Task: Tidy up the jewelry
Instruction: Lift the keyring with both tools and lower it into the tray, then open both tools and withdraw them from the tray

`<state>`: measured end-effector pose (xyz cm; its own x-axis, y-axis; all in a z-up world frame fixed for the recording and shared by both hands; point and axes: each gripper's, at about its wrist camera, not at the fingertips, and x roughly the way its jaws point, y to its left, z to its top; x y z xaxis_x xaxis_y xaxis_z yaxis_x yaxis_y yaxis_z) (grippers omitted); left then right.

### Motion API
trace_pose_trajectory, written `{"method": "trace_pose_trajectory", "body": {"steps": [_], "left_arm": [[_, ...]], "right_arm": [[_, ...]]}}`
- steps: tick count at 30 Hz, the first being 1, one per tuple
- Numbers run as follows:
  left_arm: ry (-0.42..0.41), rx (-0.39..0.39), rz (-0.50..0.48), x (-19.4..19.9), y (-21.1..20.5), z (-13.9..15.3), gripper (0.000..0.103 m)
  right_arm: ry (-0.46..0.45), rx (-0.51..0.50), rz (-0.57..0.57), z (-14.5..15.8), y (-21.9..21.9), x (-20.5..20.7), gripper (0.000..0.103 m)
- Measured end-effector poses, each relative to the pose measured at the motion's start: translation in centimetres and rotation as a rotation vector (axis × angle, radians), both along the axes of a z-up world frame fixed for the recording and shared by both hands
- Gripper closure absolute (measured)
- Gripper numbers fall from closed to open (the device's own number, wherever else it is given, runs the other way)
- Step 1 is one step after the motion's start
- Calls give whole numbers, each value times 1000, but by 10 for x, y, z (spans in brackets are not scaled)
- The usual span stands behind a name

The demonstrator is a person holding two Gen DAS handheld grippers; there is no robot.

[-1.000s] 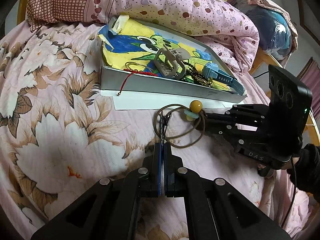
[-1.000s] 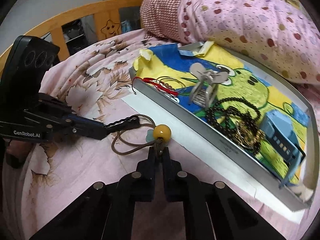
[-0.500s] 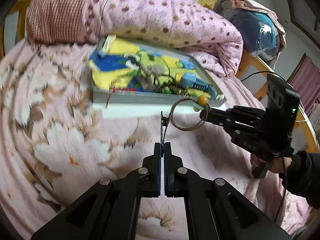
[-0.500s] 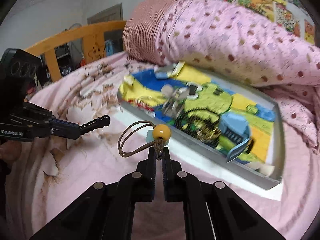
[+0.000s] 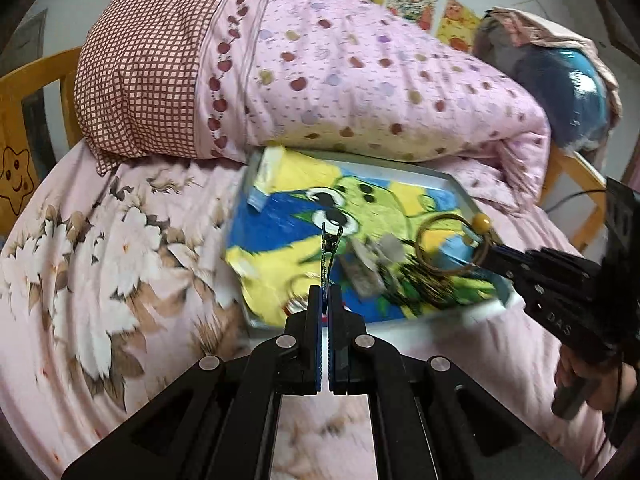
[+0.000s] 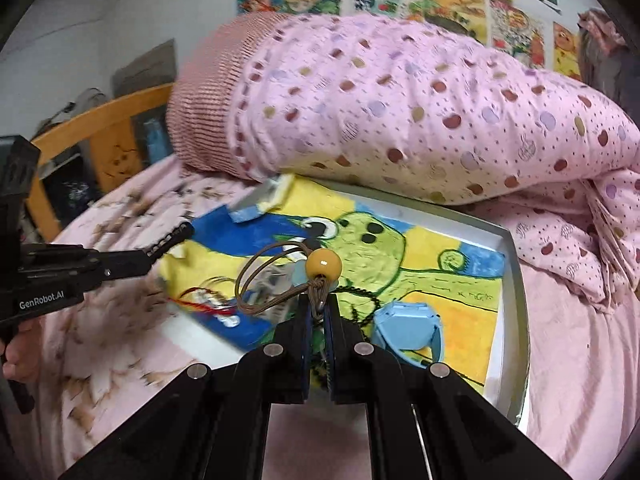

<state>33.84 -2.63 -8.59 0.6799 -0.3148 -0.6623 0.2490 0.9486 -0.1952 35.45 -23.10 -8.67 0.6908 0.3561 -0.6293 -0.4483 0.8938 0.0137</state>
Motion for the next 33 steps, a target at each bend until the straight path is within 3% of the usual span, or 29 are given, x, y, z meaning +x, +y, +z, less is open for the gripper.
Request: {"method": "trace_pose_trajectory", "body": {"steps": [5,8,12,13,15,16,18,20,22,26,33], "left_arm": [[57,9,34,28,5,-14,103],[99,15,44,35,4,-22,103],[131,-20,62,32,8,-26,100],[134,-23,66,30,9,-26,96],[136,-13,80,26,8,-25,67],[125,-15,93,22,10,-24,61],[94,-31,107,12,13,-18,57],[93,-29,119,4,14,-12,55],[70,-36,144,-11,18,-4,45],[-8,-49,202,-47,28,13,18],[-87,24,202,-106,20,27,11]], "right_arm": [[45,-36,-19,-17,6,5,96],[72,-35,-50,-22,3,5,91],[65,5,-79,-20,-6,-3,55],[57,5,-83,-18,-7,-6,53],[38,9,-96,-14,-9,-13,53],[38,13,-98,-13,-10,-14,52],[28,24,-118,-9,-14,-21,52],[6,62,-142,-3,-22,-34,44],[-20,99,-164,2,-30,-50,32],[-49,136,-177,10,-38,-84,29],[-86,177,-185,21,-45,-139,14]]}}
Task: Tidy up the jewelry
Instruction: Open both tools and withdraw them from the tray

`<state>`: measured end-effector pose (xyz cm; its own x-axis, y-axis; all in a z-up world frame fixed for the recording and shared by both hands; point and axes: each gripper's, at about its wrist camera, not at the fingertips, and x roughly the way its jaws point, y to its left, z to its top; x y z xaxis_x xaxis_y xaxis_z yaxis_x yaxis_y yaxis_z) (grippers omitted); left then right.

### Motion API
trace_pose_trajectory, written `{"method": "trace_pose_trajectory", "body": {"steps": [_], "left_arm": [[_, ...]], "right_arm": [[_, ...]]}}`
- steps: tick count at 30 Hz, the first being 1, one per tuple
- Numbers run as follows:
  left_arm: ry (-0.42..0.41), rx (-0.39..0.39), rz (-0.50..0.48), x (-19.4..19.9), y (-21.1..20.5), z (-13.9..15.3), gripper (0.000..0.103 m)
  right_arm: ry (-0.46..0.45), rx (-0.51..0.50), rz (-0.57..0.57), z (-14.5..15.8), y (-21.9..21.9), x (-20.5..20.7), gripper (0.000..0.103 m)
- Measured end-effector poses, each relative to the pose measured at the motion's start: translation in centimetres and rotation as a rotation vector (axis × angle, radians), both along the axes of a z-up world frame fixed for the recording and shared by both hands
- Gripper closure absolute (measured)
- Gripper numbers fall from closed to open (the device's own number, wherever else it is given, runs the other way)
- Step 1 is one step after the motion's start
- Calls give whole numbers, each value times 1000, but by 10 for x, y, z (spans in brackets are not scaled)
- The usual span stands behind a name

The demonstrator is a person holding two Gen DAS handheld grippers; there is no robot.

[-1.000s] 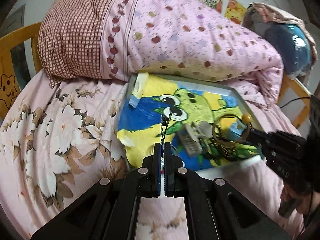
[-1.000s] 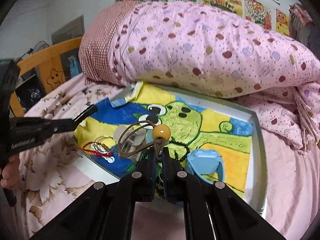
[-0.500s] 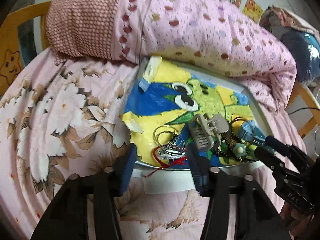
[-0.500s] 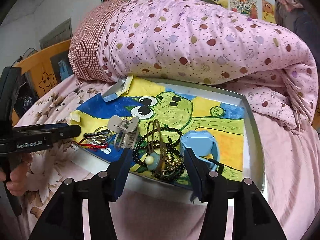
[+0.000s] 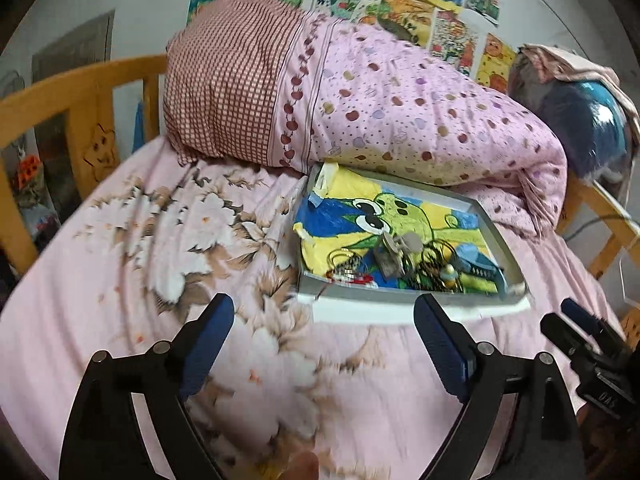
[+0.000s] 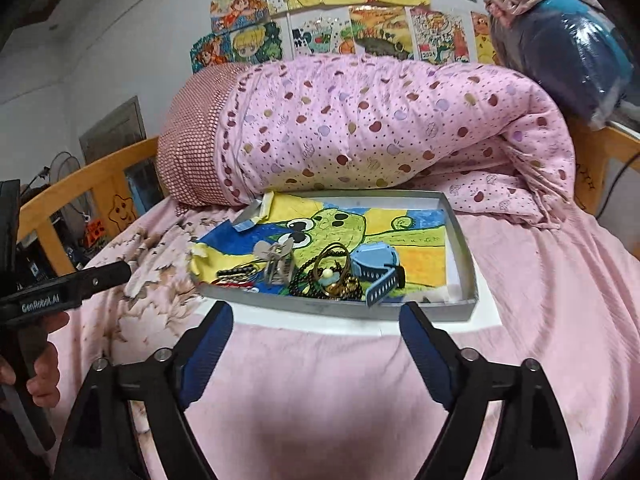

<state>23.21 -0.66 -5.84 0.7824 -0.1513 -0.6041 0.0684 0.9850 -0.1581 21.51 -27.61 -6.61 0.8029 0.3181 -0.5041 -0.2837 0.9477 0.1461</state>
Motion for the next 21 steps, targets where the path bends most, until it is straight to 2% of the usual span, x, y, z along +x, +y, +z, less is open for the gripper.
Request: {"method": "trace_pose_trajectory", "body": {"steps": [2,11,17,21], "left_arm": [[-11,20,1,-17,-2,2,7],[-15,82,-23,-68,-19,-12,7],[9,130,-55,-76,-29,-26,7],[11,126,-59,-76,-28,-29,7]], "right_arm": [[-1,8,1,1,-2,-15,12],[24,24,-30,-11,-13,-59,6],[39,33,-51,-18,-18,-66,6],[43,33,-47,-19,-17,-65,6]]}}
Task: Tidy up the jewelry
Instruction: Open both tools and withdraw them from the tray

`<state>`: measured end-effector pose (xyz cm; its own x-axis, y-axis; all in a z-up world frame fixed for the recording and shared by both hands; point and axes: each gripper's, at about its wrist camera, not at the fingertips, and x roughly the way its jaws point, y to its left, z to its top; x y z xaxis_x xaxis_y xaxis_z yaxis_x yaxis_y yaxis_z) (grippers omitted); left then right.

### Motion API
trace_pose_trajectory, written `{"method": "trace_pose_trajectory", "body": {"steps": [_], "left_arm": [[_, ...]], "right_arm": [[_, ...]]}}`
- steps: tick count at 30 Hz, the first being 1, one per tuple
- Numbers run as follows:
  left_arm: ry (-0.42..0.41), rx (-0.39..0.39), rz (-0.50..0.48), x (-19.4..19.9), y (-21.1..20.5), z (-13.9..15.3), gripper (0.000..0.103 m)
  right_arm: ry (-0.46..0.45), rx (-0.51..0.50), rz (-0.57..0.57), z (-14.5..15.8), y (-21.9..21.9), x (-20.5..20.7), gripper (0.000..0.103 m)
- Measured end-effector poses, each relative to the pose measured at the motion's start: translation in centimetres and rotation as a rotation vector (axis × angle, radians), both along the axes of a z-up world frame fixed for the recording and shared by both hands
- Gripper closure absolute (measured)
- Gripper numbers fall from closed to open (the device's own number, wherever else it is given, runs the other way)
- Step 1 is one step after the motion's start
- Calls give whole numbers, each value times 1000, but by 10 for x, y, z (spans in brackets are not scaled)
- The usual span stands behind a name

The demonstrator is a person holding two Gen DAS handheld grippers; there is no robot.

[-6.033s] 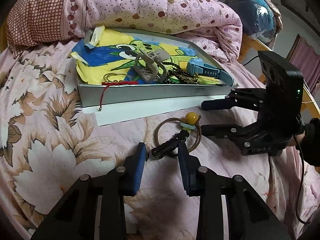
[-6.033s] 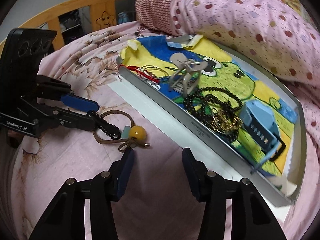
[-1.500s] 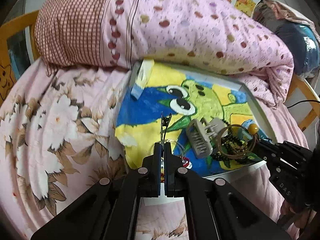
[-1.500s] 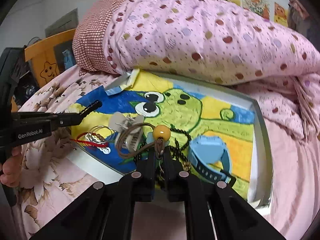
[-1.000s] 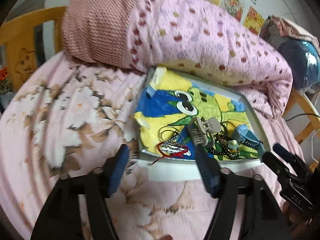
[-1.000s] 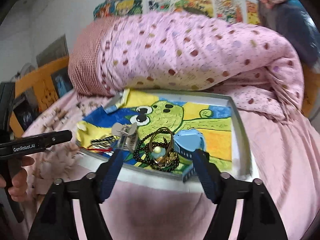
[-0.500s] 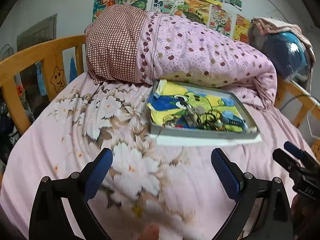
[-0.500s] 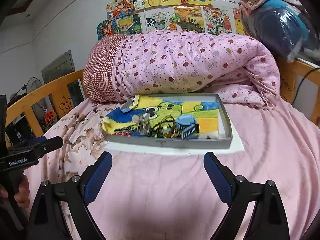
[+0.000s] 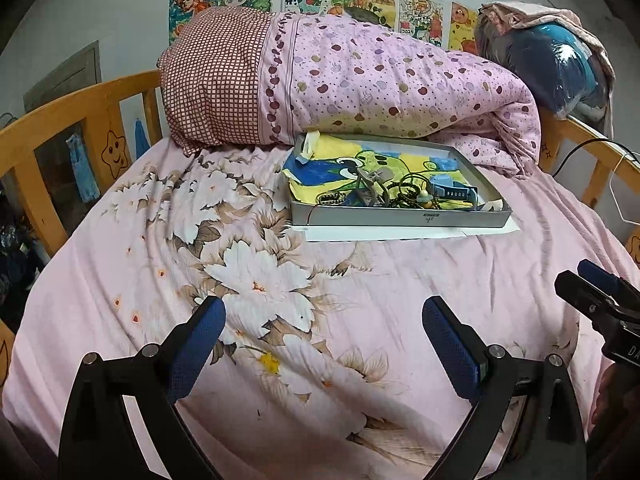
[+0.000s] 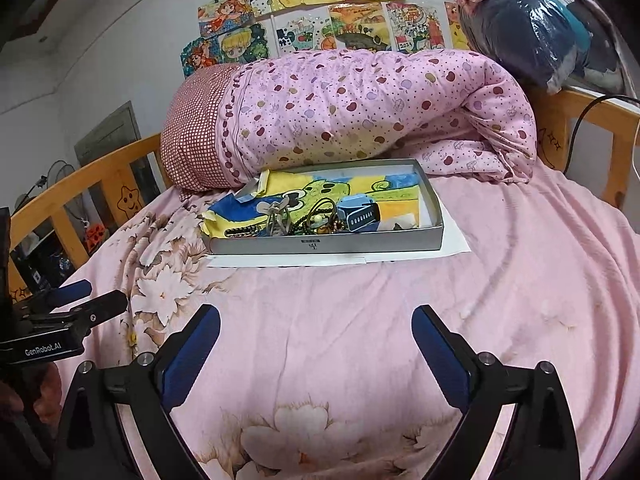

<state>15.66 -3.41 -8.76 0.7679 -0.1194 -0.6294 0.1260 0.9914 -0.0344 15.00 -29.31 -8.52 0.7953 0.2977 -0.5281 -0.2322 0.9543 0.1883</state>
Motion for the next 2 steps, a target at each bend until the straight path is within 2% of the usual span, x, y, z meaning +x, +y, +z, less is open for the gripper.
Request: {"method": "trace_pose_trajectory", "body": {"steps": [2], "left_arm": [[0,0,3,0,1,0,7]], "right_arm": [[0,0,3,0,0,0,6]]}}
